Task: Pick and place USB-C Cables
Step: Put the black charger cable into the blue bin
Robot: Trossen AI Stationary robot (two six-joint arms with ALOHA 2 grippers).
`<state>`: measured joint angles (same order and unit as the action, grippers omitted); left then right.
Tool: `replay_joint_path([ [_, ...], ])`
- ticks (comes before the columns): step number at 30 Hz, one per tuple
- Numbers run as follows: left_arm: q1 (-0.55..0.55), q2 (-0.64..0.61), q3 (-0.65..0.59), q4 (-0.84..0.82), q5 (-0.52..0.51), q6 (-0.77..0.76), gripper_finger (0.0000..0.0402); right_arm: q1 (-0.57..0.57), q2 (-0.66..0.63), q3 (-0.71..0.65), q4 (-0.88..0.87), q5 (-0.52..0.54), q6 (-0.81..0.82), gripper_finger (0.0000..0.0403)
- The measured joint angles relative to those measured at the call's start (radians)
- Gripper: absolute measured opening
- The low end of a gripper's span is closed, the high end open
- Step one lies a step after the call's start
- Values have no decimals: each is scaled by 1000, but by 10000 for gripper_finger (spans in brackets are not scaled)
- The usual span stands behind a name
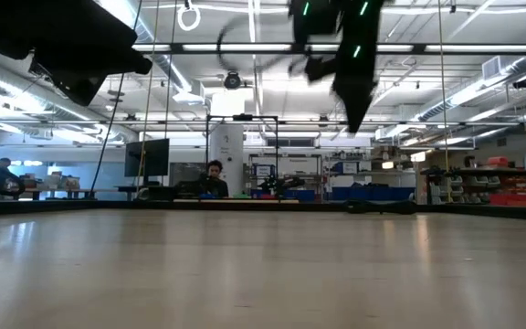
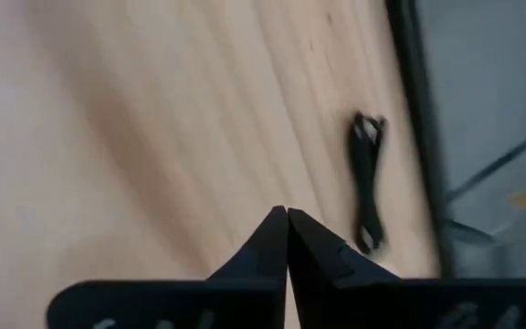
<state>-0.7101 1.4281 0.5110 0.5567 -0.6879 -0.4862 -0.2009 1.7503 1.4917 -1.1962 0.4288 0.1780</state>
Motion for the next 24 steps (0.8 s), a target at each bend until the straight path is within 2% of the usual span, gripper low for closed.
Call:
replay_joint_path([
  [4, 0, 0, 0, -8, 0, 0, 125, -209, 140, -15, 175, -76, -71, 41],
  [7, 0, 0, 0, -10, 0, 9, 126, -317, 259, 41, 170, -70, -104, 77],
  [10, 0, 0, 0, -11, 0, 11, 125, -383, 353, 103, 143, -107, -127, 127],
  [13, 0, 0, 0, -12, 0, 11, 126, -417, 425, 154, 115, -108, -135, 181],
  [17, 0, 0, 0, -14, 0, 11, 126, -425, 480, 193, 89, -52, -163, 236],
  [20, 0, 0, 0, -15, 0, 11, 125, -422, 500, 201, 81, -53, -208, 247],
  [24, 0, 0, 0, -17, 0, 11, 126, -409, 482, 198, 90, -142, -282, 225],
])
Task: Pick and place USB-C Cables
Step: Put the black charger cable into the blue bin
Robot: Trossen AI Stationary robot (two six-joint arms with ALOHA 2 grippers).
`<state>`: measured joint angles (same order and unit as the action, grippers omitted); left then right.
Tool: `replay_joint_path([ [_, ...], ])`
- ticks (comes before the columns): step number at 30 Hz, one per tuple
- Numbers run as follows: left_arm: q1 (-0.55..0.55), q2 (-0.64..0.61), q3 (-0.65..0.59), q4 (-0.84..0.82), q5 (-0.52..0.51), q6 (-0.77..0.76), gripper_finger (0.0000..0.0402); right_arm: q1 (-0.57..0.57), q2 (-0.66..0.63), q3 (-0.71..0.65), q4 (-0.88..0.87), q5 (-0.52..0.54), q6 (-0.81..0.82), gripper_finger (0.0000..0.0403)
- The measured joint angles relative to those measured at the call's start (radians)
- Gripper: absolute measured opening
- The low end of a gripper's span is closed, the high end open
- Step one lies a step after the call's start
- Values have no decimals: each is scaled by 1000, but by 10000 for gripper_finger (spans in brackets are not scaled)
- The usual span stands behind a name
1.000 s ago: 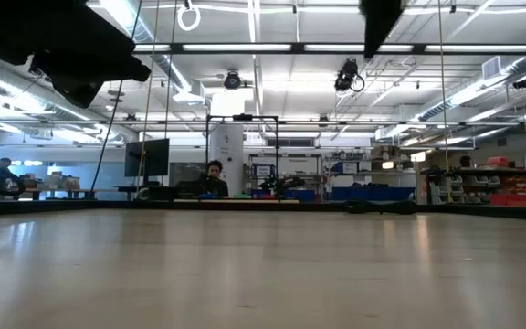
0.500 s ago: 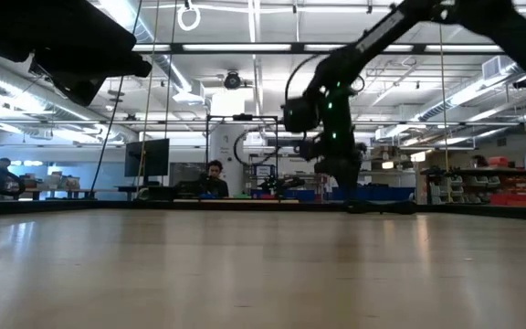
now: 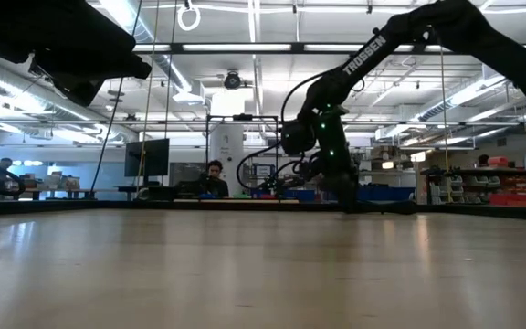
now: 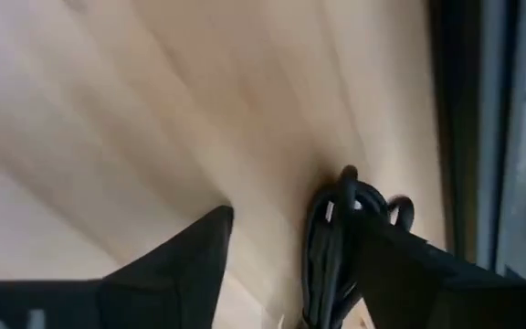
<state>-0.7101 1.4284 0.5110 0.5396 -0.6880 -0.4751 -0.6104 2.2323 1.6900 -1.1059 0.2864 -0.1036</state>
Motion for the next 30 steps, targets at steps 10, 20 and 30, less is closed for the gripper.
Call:
replay_joint_path([
  [10, 2, 0, 0, -1, 0, -5, 126, 77, -71, -6, -10, -202, -92, 46],
  [20, 2, 0, 0, -10, 0, -6, 126, 241, -99, -6, -5, -291, -196, 7],
  [30, 0, 0, 0, -21, 0, -10, 126, 349, -219, -6, 109, -373, -184, 2],
])
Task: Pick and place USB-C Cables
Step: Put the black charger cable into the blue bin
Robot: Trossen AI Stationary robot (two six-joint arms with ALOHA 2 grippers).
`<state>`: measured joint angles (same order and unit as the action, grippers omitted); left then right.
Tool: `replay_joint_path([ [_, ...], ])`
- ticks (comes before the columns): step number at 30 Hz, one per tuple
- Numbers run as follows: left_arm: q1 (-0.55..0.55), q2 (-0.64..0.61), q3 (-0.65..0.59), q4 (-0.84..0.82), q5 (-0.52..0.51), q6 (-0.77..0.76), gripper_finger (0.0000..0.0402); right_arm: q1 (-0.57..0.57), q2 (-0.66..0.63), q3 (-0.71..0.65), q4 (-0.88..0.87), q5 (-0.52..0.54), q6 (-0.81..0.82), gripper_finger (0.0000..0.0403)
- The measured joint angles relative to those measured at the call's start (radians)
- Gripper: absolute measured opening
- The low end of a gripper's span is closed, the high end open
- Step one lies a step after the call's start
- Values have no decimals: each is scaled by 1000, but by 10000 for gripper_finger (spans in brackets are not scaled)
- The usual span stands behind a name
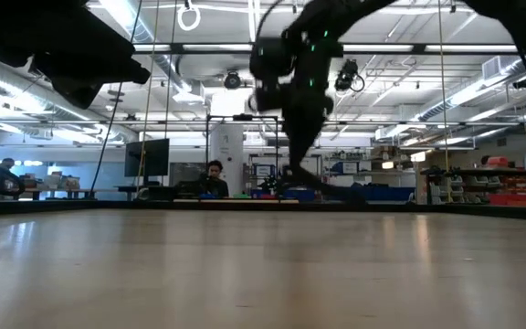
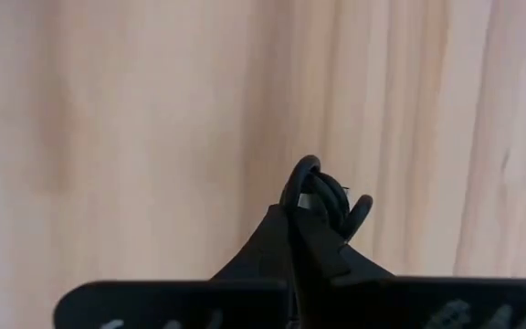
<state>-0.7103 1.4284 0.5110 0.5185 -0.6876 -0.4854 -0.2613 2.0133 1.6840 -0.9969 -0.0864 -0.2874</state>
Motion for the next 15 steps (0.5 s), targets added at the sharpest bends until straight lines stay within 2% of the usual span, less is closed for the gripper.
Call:
replay_joint_path([
  [4, -1, 0, 0, -12, 0, -2, 126, 114, -103, 1, 37, 39, 57, 2],
  [8, -1, 0, 0, -16, 0, -2, 125, 290, -197, 1, 42, 161, 142, 1],
  [15, -1, 0, 0, -16, 0, -3, 126, 670, -323, 1, 38, 316, 472, 0],
])
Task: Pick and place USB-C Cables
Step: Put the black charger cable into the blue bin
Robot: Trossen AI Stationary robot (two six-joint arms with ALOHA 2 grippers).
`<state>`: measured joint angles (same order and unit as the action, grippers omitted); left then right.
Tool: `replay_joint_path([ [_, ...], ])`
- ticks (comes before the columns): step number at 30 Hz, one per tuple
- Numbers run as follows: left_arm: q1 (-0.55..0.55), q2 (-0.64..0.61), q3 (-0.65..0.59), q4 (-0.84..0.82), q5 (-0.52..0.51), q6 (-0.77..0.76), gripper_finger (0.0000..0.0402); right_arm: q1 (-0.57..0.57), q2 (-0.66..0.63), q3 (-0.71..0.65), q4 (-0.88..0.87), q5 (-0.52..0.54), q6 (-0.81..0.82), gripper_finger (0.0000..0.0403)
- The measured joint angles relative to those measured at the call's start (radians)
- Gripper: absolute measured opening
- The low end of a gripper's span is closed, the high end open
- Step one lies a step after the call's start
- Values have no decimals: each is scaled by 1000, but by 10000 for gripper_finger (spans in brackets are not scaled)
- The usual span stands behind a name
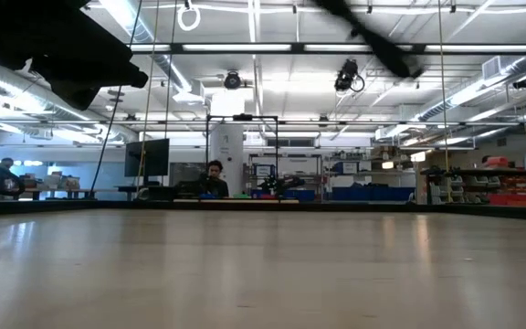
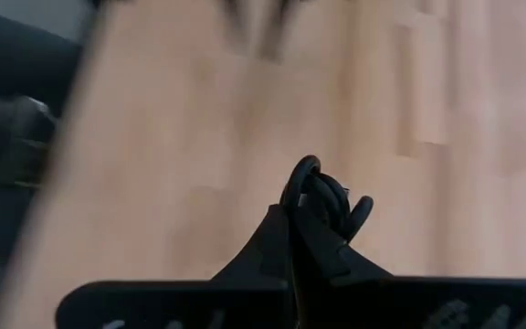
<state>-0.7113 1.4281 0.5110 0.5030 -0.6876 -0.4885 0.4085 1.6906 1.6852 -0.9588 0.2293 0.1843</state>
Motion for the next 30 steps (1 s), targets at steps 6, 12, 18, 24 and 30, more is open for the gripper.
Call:
replay_joint_path([
  [6, 0, -1, 0, 6, 0, 0, 126, 286, -66, 0, -144, 143, 423, 0],
  [12, 1, -1, 0, 22, 0, 1, 125, 474, -74, -19, -519, 307, 825, 0],
  [18, 1, -1, 0, 31, -19, 1, 125, 531, -102, -231, -597, 318, 973, 0],
  [24, 1, -1, 0, 38, -19, 0, 125, 509, -125, -484, -570, 110, 968, 1],
  [30, 3, -1, 0, 48, -30, 2, 125, 509, -129, -618, -359, 16, 867, 6],
])
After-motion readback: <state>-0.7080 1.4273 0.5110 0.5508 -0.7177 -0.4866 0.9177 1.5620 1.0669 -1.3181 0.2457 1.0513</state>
